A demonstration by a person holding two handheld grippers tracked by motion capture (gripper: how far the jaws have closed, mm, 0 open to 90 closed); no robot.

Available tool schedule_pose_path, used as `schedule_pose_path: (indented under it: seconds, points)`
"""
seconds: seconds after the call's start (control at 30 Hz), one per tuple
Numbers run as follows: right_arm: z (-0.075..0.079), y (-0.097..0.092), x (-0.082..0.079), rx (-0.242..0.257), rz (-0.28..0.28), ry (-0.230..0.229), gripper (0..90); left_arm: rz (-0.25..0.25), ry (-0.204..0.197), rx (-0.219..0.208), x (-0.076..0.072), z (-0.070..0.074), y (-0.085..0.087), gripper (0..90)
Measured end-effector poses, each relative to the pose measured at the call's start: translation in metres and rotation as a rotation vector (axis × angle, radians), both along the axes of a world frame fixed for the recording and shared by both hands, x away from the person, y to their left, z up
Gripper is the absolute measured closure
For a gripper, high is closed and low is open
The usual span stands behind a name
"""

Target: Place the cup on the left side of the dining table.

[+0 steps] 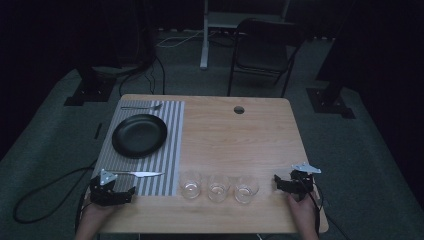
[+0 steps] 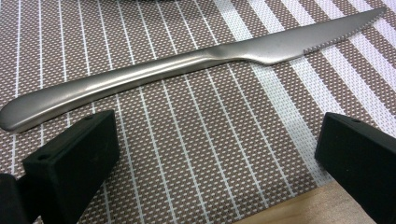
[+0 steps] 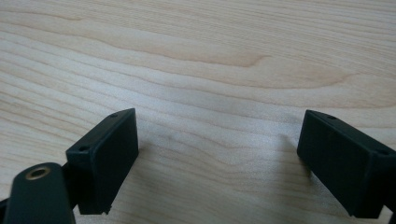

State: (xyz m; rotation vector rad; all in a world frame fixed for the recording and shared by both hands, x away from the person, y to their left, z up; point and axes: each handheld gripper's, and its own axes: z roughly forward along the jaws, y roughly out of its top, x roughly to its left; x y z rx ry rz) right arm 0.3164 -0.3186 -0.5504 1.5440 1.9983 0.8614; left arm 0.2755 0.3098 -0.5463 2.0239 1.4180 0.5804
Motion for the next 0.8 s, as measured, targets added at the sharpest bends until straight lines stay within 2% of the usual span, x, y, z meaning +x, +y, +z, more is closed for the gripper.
schedule_pose_path:
  seconds: [0.1, 0.2, 0.6, 0.8]
  points:
    - [0.0000, 0.0000, 0.0000, 0.000, 0.000, 0.000, 12.1, 0.011, -0.001, 0.000, -0.0006, 0.0001, 0.0000, 0.1]
    - [0.0000, 0.0000, 0.0001, 0.000, -0.001, 0.000, 12.0, 0.013, 0.023, 0.007, -0.0026, 0.0022, 0.0010, 0.2]
    - [0.0000, 0.0000, 0.0001, 0.000, -0.001, 0.000, 12.0, -0.088, 0.017, 0.014, -0.0069, 0.0016, 0.0083, 0.3]
    - [0.0000, 0.0000, 0.0001, 0.000, 0.000, 0.000, 12.0, -0.125, 0.005, 0.025, -0.0086, 0.0043, 0.0030, 2.1]
